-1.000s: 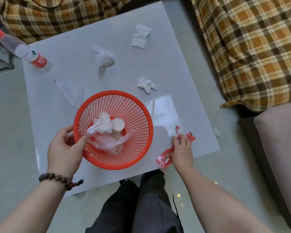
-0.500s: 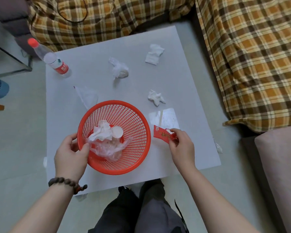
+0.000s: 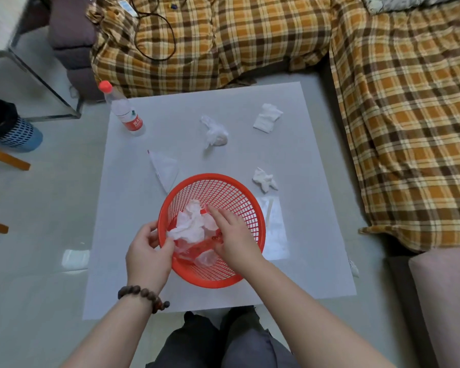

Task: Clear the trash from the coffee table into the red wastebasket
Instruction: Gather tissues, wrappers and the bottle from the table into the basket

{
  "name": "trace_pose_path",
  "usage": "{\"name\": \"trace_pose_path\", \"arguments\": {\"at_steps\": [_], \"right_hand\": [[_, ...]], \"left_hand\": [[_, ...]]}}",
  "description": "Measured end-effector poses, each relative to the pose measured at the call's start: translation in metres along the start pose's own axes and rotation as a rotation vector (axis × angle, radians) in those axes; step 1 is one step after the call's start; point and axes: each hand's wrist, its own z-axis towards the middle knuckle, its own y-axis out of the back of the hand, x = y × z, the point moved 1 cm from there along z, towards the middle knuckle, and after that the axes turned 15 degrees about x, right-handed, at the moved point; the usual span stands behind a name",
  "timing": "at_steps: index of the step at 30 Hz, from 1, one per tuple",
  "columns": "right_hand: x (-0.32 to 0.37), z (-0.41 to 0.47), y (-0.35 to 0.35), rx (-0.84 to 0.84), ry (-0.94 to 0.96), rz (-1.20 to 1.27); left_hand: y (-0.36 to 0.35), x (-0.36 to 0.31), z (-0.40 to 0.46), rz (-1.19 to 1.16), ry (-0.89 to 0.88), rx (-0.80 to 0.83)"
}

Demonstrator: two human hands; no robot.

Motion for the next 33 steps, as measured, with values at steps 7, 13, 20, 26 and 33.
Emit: {"name": "trace_pose_path", "arguments": {"at_steps": [7, 13, 20, 26, 33], "right_hand": [[-0.004, -0.006, 0.01, -0.068, 0.063, -0.019], [-0.032, -0.007, 0.026, -0.168, 0.007, 0.124], [-0.132, 0.035, 0.014, -0.033, -0.366, 0.013], [-0.177, 0.086, 0.017, -0.148, -0.464, -0.063], [-0.186, 0.113, 0.005, -0.169, -0.421, -0.221]], "left_hand": [[0.014, -0.002, 0.008, -0.017, 0.041, -0.035], [0.025, -0.002, 0.019, -0.014, 0.079, -0.087], [0.021, -0.004, 0.033, 0.032, 0.064, -0.119], [0.014, 0.004, 0.043, 0.02, 0.046, -0.104], [0.003, 0.015, 0.046, 0.019, 0.024, -0.098]]}}
